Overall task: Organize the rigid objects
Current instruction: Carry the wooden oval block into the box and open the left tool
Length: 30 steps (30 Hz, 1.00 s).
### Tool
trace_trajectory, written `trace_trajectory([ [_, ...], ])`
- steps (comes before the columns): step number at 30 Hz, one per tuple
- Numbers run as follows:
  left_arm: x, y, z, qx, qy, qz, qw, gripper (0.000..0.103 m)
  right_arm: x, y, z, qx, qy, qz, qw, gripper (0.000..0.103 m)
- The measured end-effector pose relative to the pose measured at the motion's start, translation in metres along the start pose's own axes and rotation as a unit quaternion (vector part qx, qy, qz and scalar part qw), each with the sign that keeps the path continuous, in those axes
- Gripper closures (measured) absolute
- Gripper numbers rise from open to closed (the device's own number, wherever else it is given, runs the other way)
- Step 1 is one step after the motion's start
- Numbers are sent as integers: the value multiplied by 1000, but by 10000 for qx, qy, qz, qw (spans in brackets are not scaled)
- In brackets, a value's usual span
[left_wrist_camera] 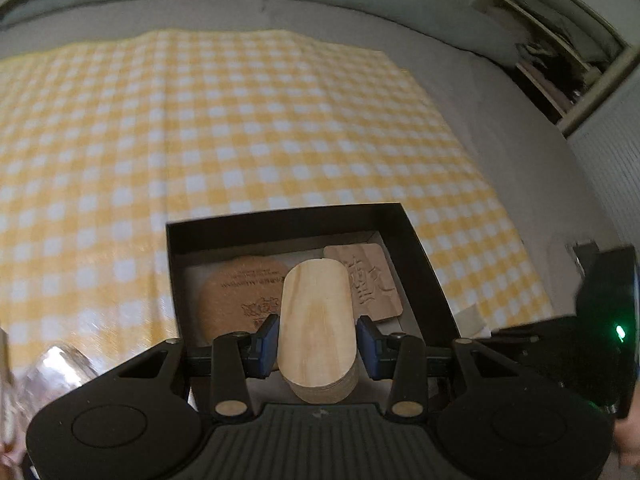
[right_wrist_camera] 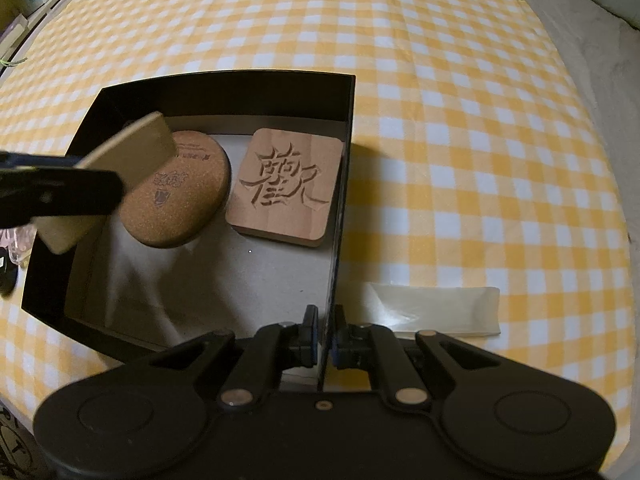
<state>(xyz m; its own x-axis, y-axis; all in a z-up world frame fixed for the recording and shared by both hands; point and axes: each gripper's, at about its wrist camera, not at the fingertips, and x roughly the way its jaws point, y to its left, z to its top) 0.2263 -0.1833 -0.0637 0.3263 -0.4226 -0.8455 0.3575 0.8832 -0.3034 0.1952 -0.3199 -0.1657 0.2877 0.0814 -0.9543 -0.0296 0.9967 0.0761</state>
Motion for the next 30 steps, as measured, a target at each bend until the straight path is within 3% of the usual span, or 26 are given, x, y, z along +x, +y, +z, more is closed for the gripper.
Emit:
trace_trajectory([
  [5, 18, 1, 3, -209, -56, 170, 9996, 61, -2, 0, -1, 4, -5, 3, 10000, 97],
  [23, 69, -11, 17, -50, -36, 446, 9990, 61, -3, 5, -3, -55, -11, 51, 10000, 97],
  [26, 75, -10, 16, 18, 16, 497, 9988, 58, -4, 5, -4, -72, -16, 74, 9999, 96],
  [30, 76, -10, 16, 39, -17, 425, 9991, 45, -4, 7, -4, -73, -16, 81, 9999, 96],
])
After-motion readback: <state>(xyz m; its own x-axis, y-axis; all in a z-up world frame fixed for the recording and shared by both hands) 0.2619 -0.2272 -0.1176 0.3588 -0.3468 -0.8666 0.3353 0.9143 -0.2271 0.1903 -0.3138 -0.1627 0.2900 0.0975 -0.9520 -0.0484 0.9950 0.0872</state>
